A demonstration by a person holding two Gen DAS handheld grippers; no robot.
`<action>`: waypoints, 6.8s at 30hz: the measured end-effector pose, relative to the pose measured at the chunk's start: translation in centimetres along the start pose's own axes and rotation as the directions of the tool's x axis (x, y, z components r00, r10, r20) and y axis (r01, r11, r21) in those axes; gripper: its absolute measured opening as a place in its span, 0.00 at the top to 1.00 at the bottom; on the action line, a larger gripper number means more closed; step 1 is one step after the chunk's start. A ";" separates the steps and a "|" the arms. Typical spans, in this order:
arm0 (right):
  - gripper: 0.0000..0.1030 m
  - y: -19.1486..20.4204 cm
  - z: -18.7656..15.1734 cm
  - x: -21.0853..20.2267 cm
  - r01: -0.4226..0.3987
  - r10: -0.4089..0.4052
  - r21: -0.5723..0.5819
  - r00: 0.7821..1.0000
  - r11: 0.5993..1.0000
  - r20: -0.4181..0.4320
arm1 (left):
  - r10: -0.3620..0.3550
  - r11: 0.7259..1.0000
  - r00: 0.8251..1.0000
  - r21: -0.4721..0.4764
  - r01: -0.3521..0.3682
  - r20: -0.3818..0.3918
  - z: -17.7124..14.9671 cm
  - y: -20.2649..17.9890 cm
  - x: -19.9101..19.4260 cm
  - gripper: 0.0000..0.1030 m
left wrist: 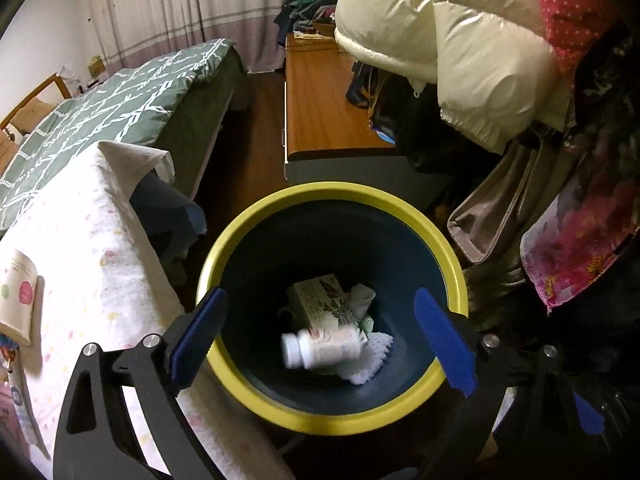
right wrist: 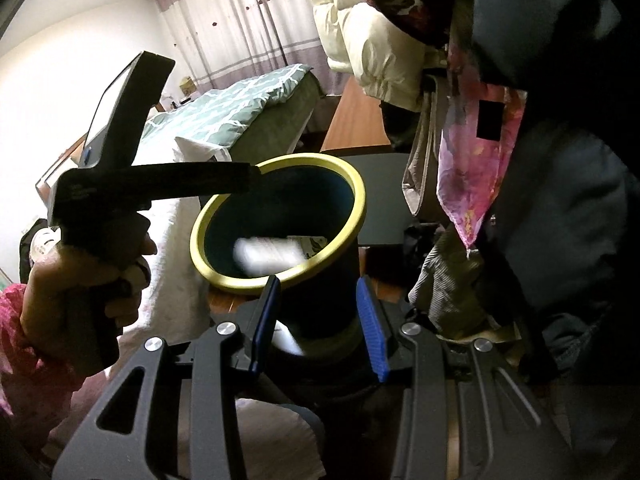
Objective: Collect trash
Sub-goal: 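Carry the pill bottle over the bin and open the left gripper, then move the right gripper to the toothpaste tube and grasp it, then carry the toothpaste tube over the bin and open the right gripper, then grasp the pink milk carton with the left gripper, then carry the pink carton over the bin and open the left gripper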
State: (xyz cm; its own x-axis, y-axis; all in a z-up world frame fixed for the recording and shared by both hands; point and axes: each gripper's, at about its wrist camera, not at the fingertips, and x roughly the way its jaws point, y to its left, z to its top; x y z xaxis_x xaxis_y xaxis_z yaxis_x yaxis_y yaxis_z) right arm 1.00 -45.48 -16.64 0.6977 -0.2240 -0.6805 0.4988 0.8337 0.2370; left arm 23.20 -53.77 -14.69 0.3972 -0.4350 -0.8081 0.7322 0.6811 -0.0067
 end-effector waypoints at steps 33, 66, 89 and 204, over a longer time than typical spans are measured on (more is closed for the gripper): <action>0.58 29.6 0.4 6.1 -0.377 0.304 -0.376 0.922 0.846 -0.240 | 0.503 0.754 0.848 -0.564 -0.337 0.165 -28.1 26.6 -32.6 0.05; 0.92 39.9 -0.7 12.6 -0.377 0.238 -0.454 0.912 0.807 -0.335 | 0.429 0.771 0.893 -0.570 -0.285 0.134 -29.8 27.2 -29.6 0.05; 0.92 19.6 6.1 8.3 -0.132 0.111 -0.225 0.988 0.965 -0.105 | 0.366 0.818 0.924 -0.512 -0.263 0.111 -27.7 25.4 -26.0 0.05; 0.75 10.1 4.9 13.3 -0.074 0.064 -0.048 0.981 0.996 -0.183 | 0.210 0.939 0.977 -0.269 -0.213 -0.040 -15.3 28.6 -13.8 0.61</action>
State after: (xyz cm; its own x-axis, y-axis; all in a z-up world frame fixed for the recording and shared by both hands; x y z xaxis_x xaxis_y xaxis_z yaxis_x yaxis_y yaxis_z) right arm 17.82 -42.52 -19.88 0.6221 -0.0739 -0.7794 0.4207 0.8712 0.2532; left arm 30.19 -19.31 -12.79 0.5194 -0.2585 -0.8145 0.4548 0.8906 0.0074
